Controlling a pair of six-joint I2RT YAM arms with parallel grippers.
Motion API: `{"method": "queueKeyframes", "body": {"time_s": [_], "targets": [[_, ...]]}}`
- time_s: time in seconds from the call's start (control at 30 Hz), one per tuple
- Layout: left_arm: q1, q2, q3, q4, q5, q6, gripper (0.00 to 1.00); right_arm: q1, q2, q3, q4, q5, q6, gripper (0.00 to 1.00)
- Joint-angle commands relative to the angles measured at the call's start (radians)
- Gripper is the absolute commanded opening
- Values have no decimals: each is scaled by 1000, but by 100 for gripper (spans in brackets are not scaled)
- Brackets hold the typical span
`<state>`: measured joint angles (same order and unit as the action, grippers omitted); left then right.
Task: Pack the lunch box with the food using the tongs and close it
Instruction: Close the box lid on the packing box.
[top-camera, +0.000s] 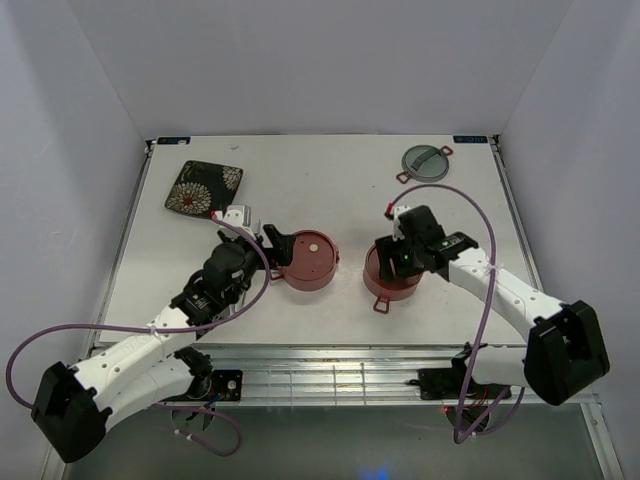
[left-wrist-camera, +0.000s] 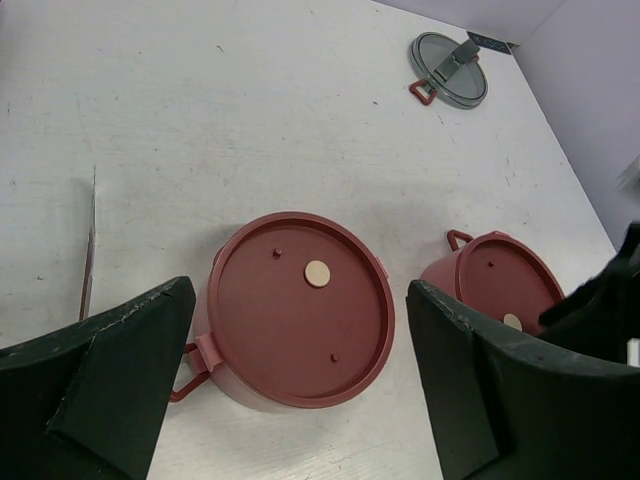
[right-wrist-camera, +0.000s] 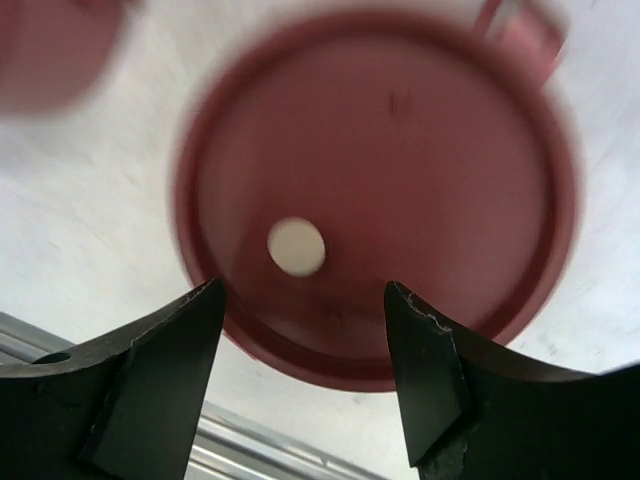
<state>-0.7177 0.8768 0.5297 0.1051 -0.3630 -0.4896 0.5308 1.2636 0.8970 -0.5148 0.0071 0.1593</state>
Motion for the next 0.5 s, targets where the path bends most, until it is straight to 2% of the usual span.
{"method": "queueKeyframes", "body": {"time_s": [0.0,0.23,0.47], "targets": [[-5,-4,19,-1,4,0,98,6,2,-99,12,-12,23,70],[-6,-1,24,-2,13,0,98,6,28,-104,1,25,37,70],[-6,10,79,-51,45,-26,98,5,5,77,-86,76,36,70]]}}
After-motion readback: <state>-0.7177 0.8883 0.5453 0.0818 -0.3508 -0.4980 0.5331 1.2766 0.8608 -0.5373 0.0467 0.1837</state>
